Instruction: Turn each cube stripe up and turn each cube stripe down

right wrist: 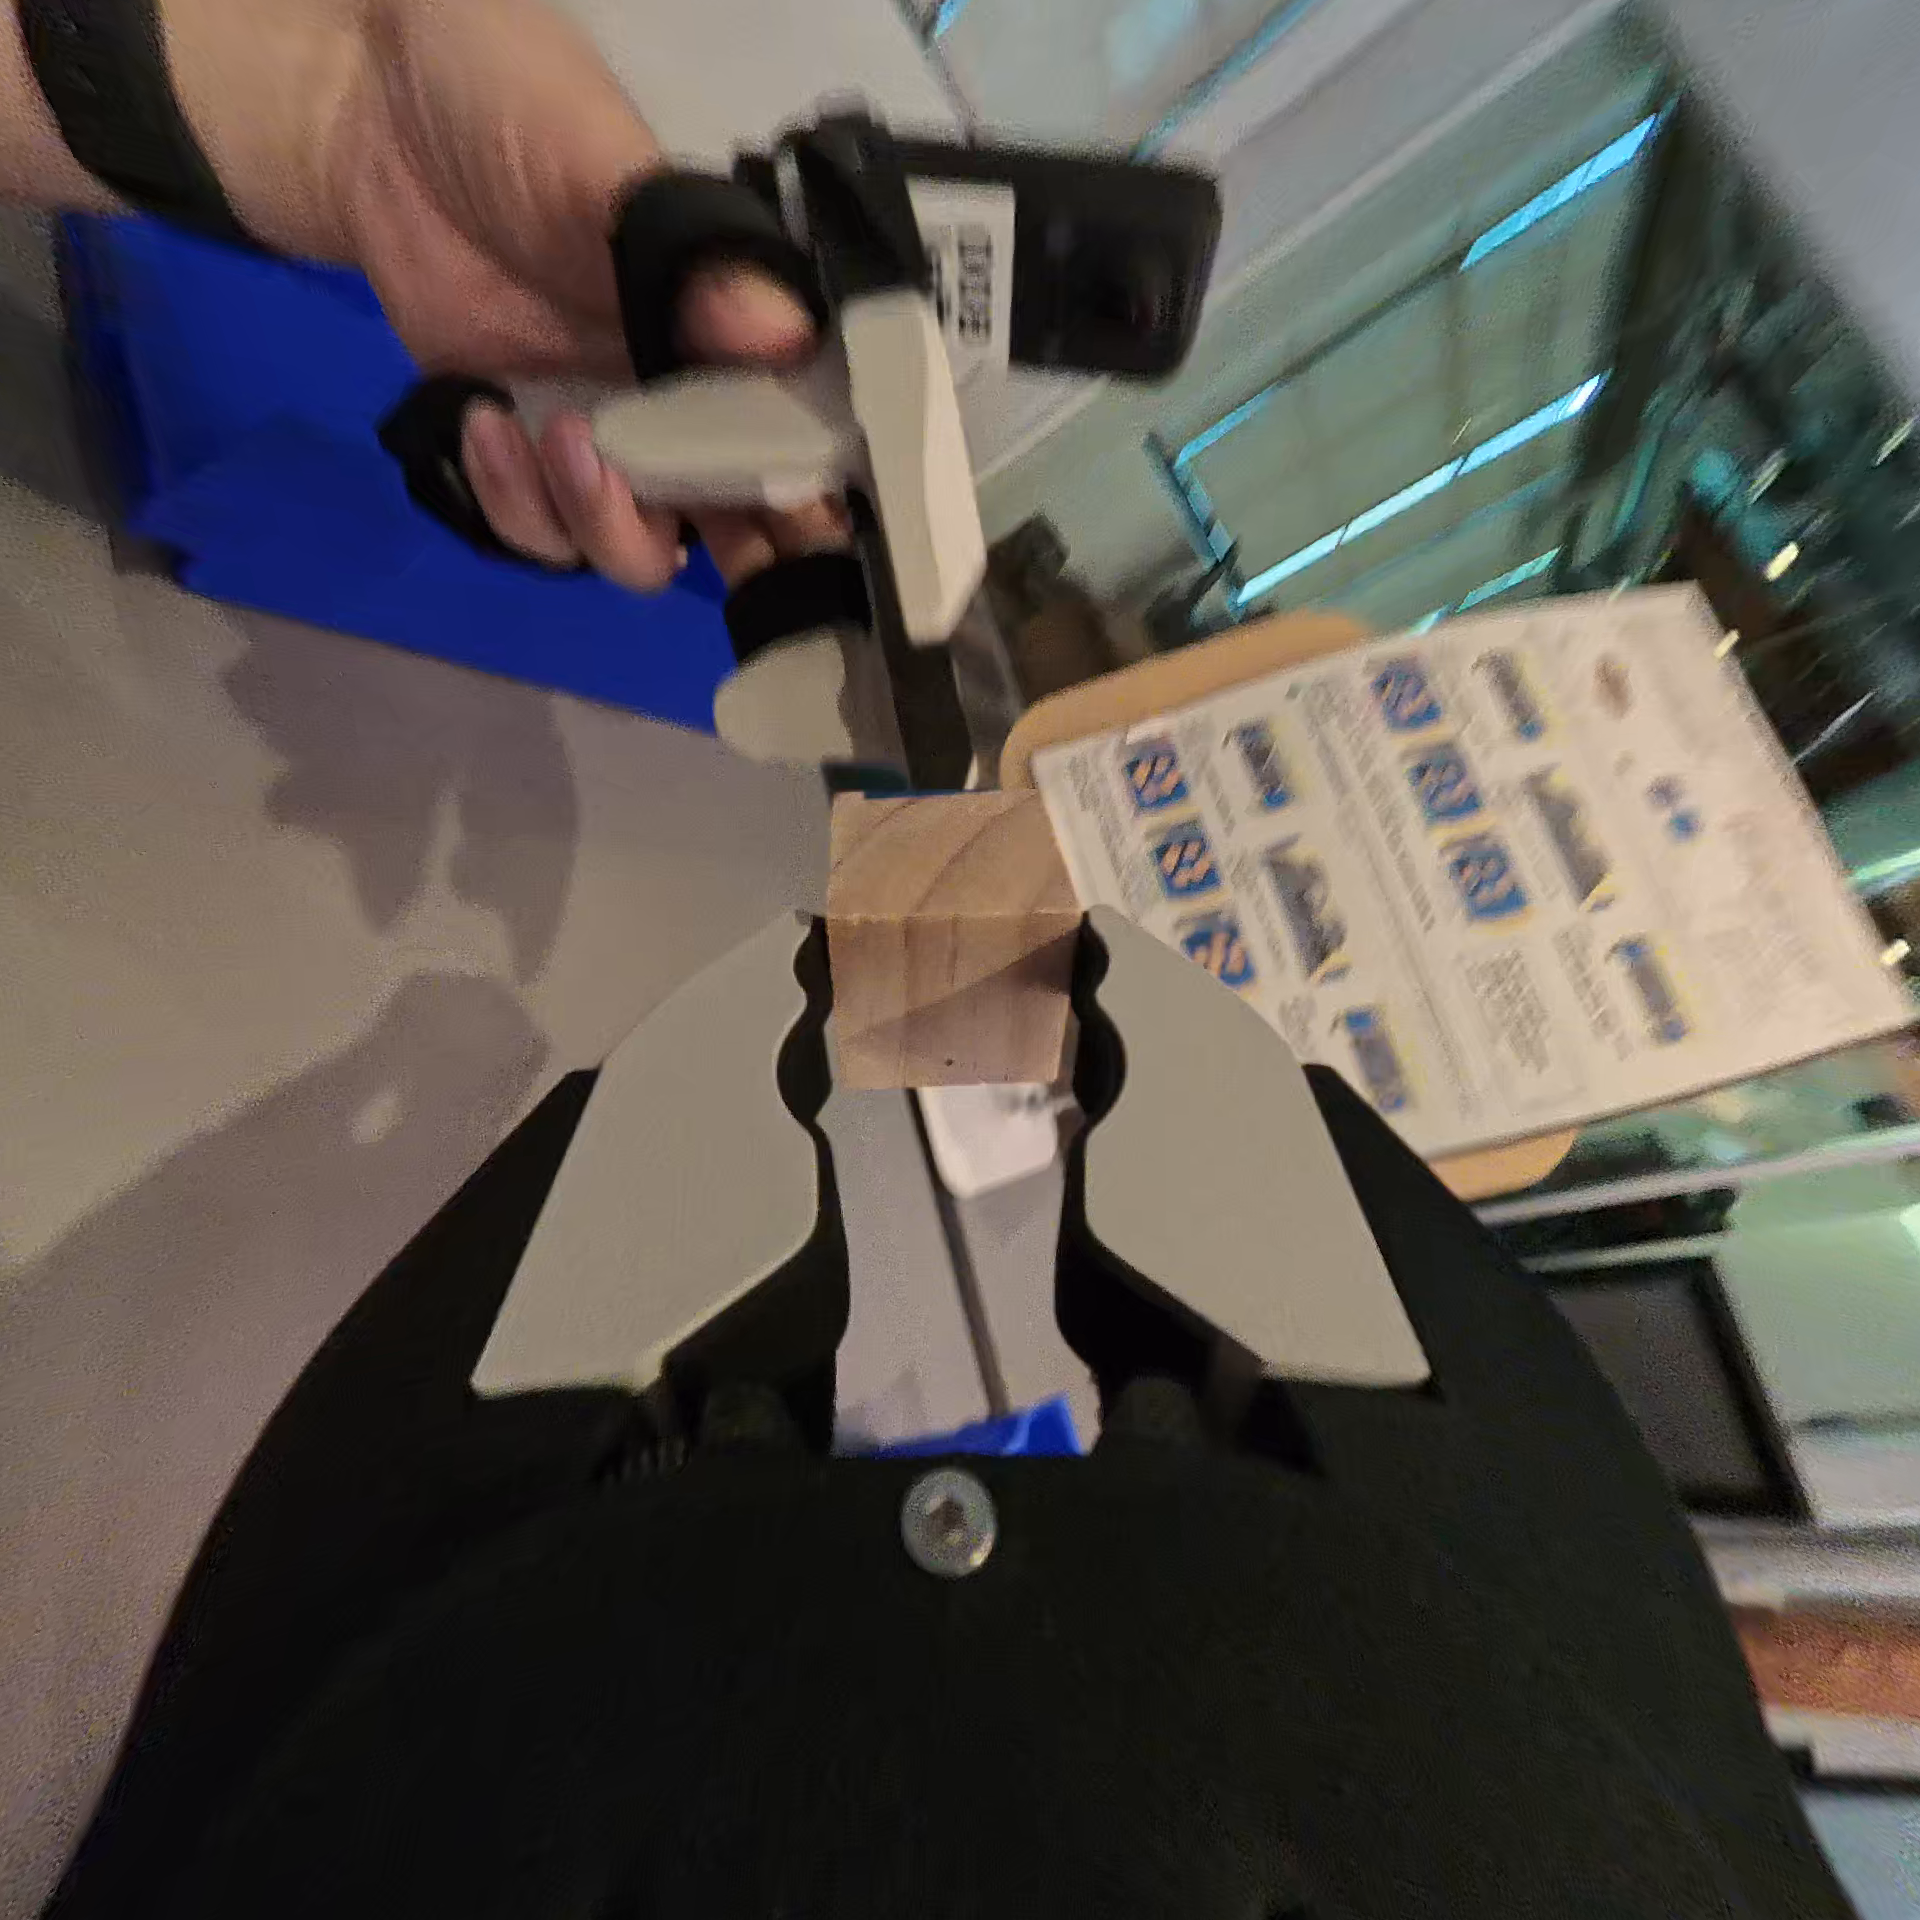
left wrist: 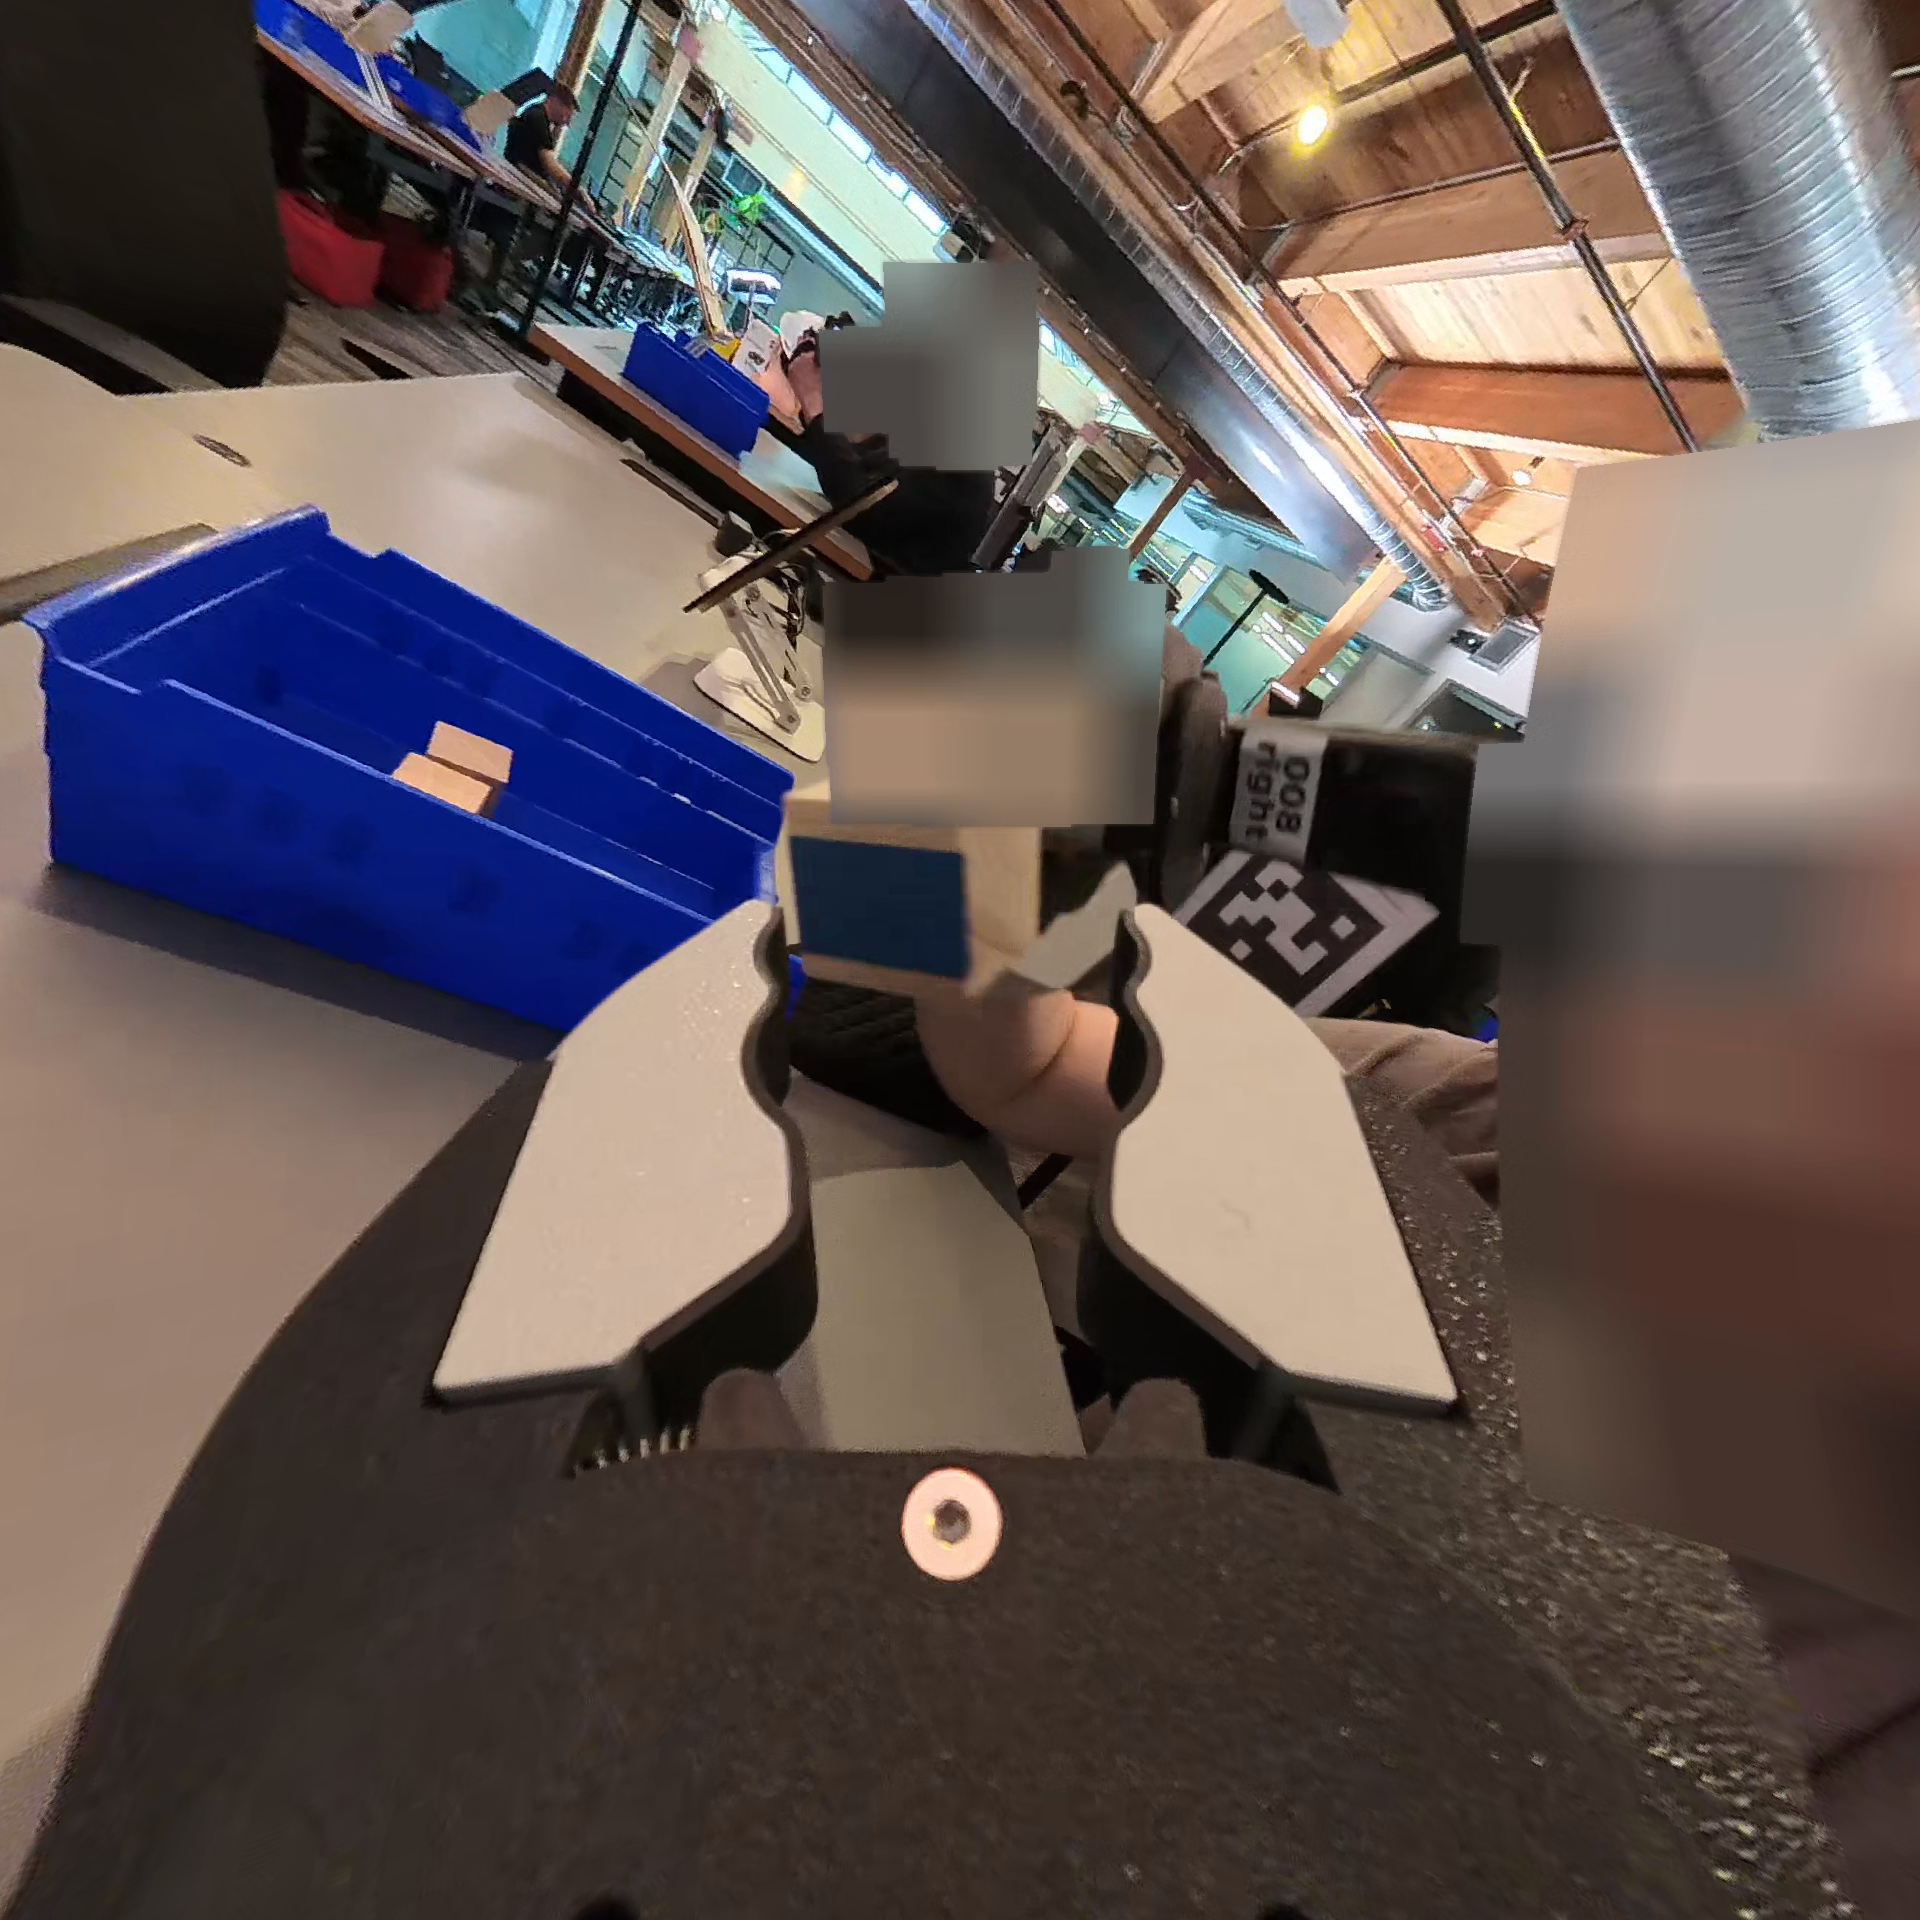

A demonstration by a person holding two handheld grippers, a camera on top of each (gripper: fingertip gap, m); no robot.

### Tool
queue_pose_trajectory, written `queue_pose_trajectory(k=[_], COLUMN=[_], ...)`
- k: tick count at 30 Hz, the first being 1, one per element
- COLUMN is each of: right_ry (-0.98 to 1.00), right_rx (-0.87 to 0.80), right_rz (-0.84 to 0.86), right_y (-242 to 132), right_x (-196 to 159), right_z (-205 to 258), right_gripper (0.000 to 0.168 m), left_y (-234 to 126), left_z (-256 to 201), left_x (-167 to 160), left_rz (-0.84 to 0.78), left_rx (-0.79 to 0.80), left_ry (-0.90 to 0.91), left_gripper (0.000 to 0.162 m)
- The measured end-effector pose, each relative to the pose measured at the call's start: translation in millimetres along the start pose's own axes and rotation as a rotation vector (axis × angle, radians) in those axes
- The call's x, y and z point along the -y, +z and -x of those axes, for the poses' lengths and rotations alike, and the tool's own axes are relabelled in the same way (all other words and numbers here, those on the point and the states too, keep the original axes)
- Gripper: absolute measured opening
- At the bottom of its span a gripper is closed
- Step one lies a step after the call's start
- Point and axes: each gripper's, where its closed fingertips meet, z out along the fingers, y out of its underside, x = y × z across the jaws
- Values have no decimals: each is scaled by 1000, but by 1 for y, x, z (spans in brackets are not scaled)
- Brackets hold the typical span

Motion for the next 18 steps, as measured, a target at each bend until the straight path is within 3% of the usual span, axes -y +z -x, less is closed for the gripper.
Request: queue_pose_trajectory(k=[1,5,11,13,18], right_ry=[22,71,155,223,692], right_rx=[18,48,66,97,192], right_rz=[62,253,345,503,908], right_y=[-2,-11,-19,-36,-97], right_x=[-11,-46,-71,-103,-217], right_z=[-2,-10,-18,-19,-9], right_gripper=[45,45,45,45,45], left_y=[-2,-6,-2,0,-1], left_z=[0,1,2,1,-5], left_x=[1,1,-6,-10,-9], left_rz=[1,16,57,78,86], left_rx=[1,17,15,16,25], left_ry=[2,11,3,10,45], left_gripper=[58,54,49,48,47])
